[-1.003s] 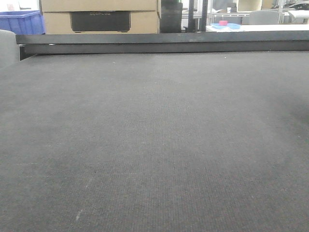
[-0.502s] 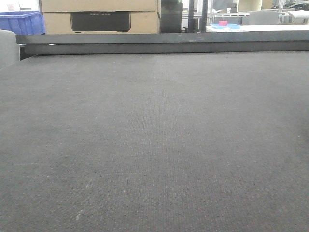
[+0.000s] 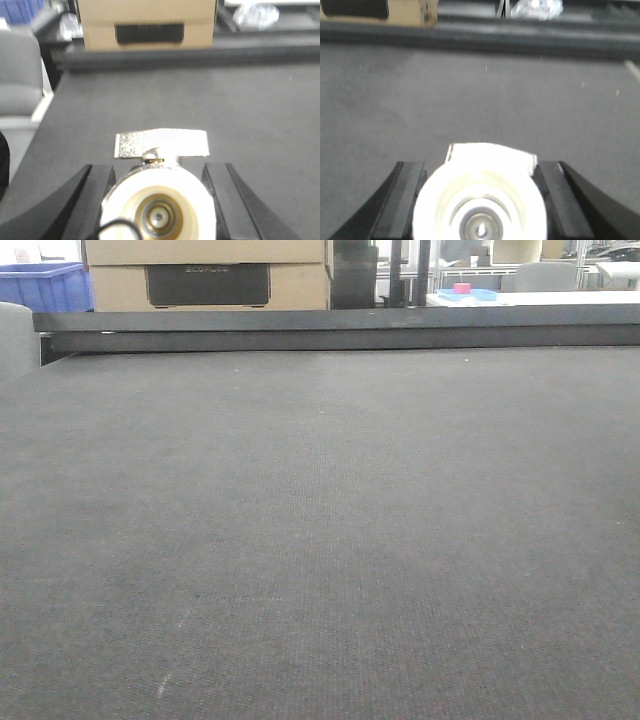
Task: Place valve from conveyor to right shelf box
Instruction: 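Lift both held valves up off the conveyor surface, then drive the base away from the conveyor toward the steel shelf, holding valves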
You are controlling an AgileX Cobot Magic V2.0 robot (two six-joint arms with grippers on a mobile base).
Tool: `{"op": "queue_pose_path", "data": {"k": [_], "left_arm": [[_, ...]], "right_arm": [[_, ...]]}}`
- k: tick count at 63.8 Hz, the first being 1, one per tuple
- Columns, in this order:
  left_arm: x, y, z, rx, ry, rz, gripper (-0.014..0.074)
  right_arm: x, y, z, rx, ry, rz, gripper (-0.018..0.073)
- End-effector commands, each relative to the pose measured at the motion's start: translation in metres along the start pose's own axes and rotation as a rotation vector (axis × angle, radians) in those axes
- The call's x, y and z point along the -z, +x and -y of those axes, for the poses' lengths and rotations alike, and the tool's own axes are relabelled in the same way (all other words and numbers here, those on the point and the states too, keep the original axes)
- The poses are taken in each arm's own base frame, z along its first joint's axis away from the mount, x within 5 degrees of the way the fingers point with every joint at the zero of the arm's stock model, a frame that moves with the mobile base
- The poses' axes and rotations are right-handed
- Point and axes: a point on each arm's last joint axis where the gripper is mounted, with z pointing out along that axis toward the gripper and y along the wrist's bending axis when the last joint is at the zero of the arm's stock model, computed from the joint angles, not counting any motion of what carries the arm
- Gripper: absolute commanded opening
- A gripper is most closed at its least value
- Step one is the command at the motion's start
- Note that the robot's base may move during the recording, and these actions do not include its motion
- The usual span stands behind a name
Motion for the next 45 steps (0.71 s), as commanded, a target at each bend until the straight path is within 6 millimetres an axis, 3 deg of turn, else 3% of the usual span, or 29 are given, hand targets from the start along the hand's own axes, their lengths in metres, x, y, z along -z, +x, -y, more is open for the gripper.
{"op": "queue_pose_path", "data": {"k": [1, 45], "left_arm": [[0.0072, -0.0081, 0.0003, 0.004, -0.002, 0.088, -0.0111], [0.0069, -0.007, 0.0004, 0.004, 0.0, 0.076, -0.0111]], "right_arm": [[0.0102, -0.0182, 0.0002, 0.01, 0.014, 0.135, -0.0153], [0.0122, -0.0216, 0.0001, 0.011, 0.015, 0.152, -0.0153]]}}
